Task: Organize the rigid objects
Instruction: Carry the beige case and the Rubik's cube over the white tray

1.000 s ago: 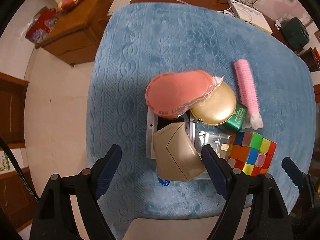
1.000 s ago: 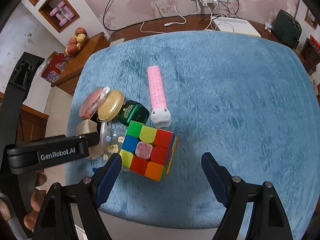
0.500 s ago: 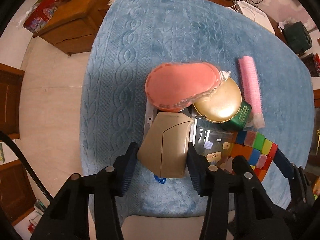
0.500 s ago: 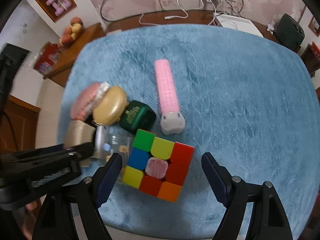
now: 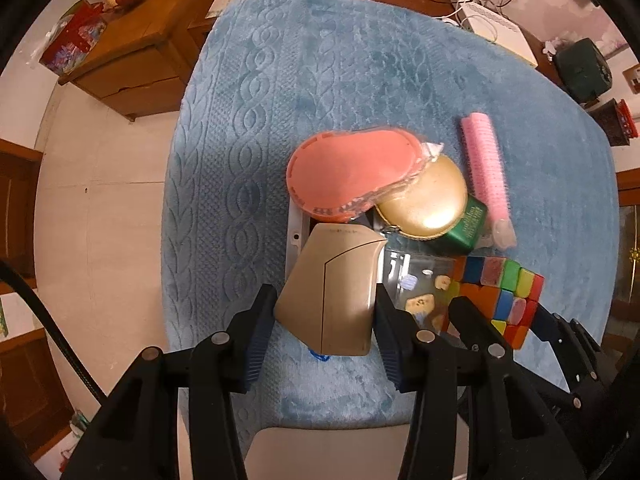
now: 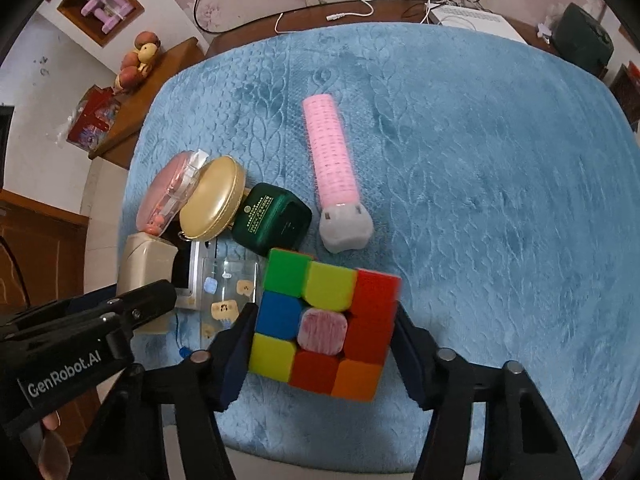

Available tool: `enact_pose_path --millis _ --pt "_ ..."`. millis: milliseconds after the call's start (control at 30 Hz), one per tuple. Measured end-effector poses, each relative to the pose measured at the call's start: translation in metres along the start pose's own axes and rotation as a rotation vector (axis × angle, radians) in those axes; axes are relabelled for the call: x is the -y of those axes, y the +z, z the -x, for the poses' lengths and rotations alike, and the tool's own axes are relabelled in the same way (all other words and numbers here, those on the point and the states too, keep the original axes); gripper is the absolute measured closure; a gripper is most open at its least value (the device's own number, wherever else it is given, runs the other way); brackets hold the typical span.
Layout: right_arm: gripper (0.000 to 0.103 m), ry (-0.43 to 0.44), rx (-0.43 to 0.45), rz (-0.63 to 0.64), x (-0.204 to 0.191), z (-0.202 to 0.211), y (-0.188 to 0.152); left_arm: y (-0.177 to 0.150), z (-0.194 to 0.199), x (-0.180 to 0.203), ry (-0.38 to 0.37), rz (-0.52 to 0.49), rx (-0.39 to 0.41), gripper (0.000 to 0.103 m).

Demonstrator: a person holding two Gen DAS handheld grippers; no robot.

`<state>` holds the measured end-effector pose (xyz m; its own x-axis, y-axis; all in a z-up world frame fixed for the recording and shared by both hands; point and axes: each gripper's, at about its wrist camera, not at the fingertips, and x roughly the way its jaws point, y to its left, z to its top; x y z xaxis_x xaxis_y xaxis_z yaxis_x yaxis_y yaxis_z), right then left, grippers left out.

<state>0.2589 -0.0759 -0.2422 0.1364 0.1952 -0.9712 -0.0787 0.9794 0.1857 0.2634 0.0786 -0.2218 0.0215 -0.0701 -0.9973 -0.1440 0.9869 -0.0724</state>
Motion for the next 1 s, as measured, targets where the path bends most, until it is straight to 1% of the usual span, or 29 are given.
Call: enact_pose_path --millis 200,300,500,600,700,767,833,900,933,967,1000 --pt "0.044 0.049 0.014 -0.038 0.013 0.018 -0.008 -0.008 0.019 0.001 -0.016 -0.029 0.029 0.052" --pt "0.044 0.104 0.019 -0.062 0.022 0.029 -0.013 -0.015 0.03 0.002 -0.02 -0.049 0.044 0.052" --pt "0.044 0.181 0.09 -0.035 0.026 0.078 -0.031 -0.043 0.061 0.009 -0.02 -0.113 0.1 0.052" --pt "0.044 0.222 0.141 0.027 0.022 0.115 -0.055 -0.064 0.081 0.013 -0.021 -0.157 0.135 0.052" --pt "0.044 0.243 0.166 0.088 0.016 0.141 -0.079 -0.092 0.098 0.016 -0.018 -0.21 0.164 0.052" --pt "0.044 0.254 0.174 0.154 0.01 0.156 -0.101 -0.112 0.106 0.018 -0.012 -0.244 0.182 0.052" --pt "0.044 0.252 0.159 0.244 0.001 0.163 -0.125 -0.132 0.111 0.02 -0.007 -0.269 0.191 0.052" --pt "0.044 0.234 0.132 0.334 -0.008 0.162 -0.147 -0.144 0.109 0.022 0.014 -0.281 0.194 0.052" --pt "0.044 0.22 0.105 0.388 -0.014 0.156 -0.163 -0.152 0.106 0.023 0.03 -0.285 0.196 0.052" --pt "0.044 0.217 0.089 0.412 -0.014 0.154 -0.173 -0.161 0.102 0.024 0.045 -0.288 0.194 0.052" --pt "0.044 0.212 0.052 0.449 -0.019 0.145 -0.188 -0.167 0.099 0.023 0.047 -0.286 0.186 0.052"
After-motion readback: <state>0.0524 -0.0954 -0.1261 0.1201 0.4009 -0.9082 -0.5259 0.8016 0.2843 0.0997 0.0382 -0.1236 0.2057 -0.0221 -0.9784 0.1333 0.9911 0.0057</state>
